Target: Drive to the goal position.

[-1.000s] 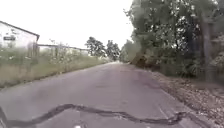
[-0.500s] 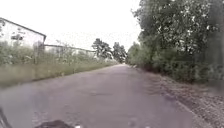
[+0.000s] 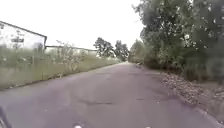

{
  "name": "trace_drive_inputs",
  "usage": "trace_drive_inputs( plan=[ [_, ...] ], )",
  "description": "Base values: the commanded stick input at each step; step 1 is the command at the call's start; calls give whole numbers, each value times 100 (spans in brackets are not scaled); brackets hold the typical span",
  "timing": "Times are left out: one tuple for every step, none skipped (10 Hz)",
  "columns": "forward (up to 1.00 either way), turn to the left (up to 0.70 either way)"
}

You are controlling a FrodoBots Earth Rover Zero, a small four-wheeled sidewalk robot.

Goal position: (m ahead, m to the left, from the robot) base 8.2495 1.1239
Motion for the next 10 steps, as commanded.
trace_drive_inputs(
  plan=[
    [100, -10],
    [100, -12],
    [100, -12],
    [100, -13],
    [100, -13],
    [100, -13],
    [100, -13],
    [100, -13],
    [100, -13],
    [100, -13]
  ],
)
